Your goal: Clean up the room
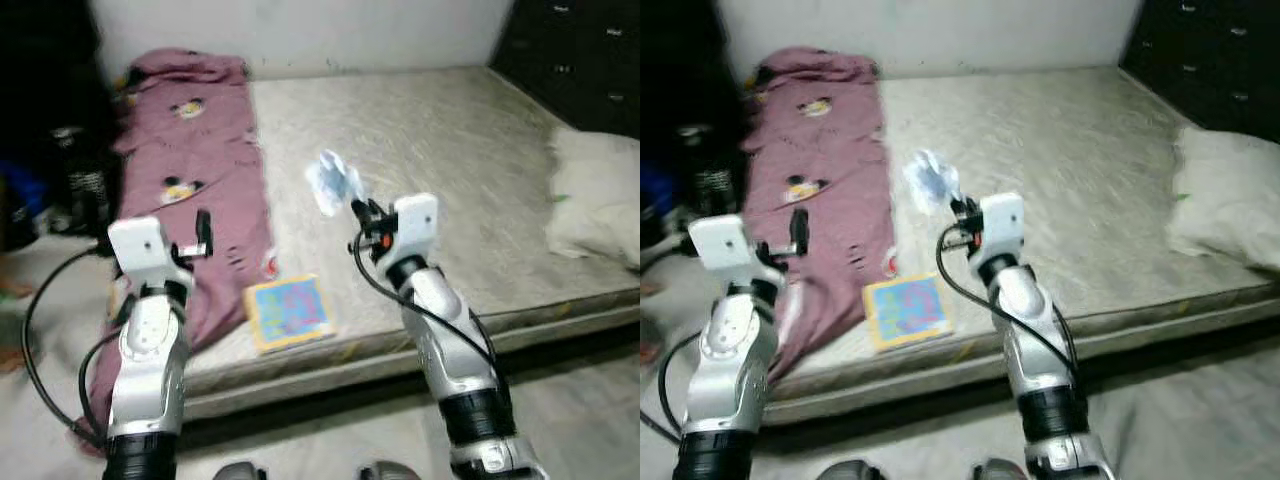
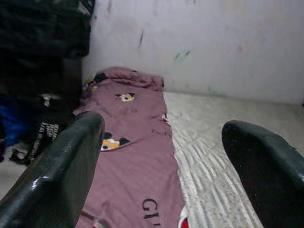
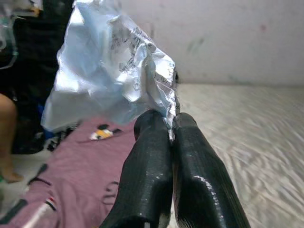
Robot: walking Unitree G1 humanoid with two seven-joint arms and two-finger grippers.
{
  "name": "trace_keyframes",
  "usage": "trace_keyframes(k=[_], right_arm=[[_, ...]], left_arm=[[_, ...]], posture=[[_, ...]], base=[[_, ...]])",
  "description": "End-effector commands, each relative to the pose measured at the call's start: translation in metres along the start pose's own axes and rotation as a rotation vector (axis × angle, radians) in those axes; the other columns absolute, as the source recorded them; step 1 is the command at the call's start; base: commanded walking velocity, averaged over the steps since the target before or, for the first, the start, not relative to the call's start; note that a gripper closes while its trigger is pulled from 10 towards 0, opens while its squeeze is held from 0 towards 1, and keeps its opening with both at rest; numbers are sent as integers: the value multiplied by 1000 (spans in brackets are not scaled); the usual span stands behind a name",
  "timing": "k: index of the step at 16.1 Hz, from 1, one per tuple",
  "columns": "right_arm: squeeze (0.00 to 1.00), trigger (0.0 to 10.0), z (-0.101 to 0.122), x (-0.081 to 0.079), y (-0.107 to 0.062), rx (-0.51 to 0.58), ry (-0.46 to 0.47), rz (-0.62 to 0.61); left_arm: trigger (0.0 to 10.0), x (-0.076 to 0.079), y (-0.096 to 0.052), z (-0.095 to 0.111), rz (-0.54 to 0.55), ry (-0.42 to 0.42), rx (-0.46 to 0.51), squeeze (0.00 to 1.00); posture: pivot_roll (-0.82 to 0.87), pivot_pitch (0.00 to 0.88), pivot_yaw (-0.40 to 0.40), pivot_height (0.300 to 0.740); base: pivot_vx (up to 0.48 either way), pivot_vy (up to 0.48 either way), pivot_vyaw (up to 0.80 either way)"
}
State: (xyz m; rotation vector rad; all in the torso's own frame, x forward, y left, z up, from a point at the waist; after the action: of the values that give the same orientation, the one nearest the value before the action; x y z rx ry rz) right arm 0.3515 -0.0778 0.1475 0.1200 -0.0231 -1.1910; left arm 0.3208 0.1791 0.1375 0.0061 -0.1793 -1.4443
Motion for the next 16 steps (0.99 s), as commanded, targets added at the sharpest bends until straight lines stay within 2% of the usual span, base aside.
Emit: trace_keyframes(k=[1, 2, 4, 7, 9, 12, 14, 15, 16], right_arm=[[0, 10000, 1, 7, -2, 1, -27, -8], [0, 10000, 3, 3, 0, 8, -25, 5], [0, 10000, 6, -2, 3, 13, -28, 24], [0, 10000, 10, -13, 7, 16, -67, 65], [0, 10000, 14, -12, 8, 23, -64, 56], [0, 10000, -2, -7, 5, -2, -28, 12], [0, 10000, -6, -9, 5, -6, -11, 20], [0, 10000, -13, -7, 6, -20, 2, 13], [0, 10000, -14, -5, 6, -23, 22, 4]], left_arm=[[10000, 14, 3, 7, -31, -4, 10, 0], [10000, 18, 5, 12, -40, 10, 23, 0], [10000, 16, 6, 12, -32, 20, 24, 0], [10000, 9, 4, 2, -10, 48, -11, 0], [10000, 8, 7, 2, -26, 66, -11, 0], [10000, 5, 11, -1, -14, 67, -19, 0], [10000, -2, 9, -10, 15, 61, -42, 0], [10000, -11, 5, -24, 48, 62, -86, 0], [10000, -15, 4, -27, 62, 46, -98, 0]], posture=[[-46, 0, -9, 740], [-33, 0, -12, 740], [-39, 0, -17, 740], [-63, 0, -27, 740], [-67, 0, -24, 740], [-69, 0, 14, 740], [-85, 0, 34, 740], [-91, 0, 43, 740], [-91, 0, 43, 740]], base=[[0, 472, 0], [0, 472, 0], [0, 405, 0], [0, 0, 0], [0, 0, 0], [0, 0, 0], [0, 0, 0], [0, 0, 800], [0, 0, 800]])
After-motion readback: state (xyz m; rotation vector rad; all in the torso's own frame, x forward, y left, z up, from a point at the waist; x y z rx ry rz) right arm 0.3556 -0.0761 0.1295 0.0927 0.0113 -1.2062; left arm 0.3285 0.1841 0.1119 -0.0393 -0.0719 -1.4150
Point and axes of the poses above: a point about 5 cm out from each wrist's last joint towards the gripper, its own y axis pointing out of the wrist towards the gripper, its own z axis along the axis of the wrist's last joint, x = y × z, the point moved 4 cm from there along y, pointing out of the wrist towards the gripper
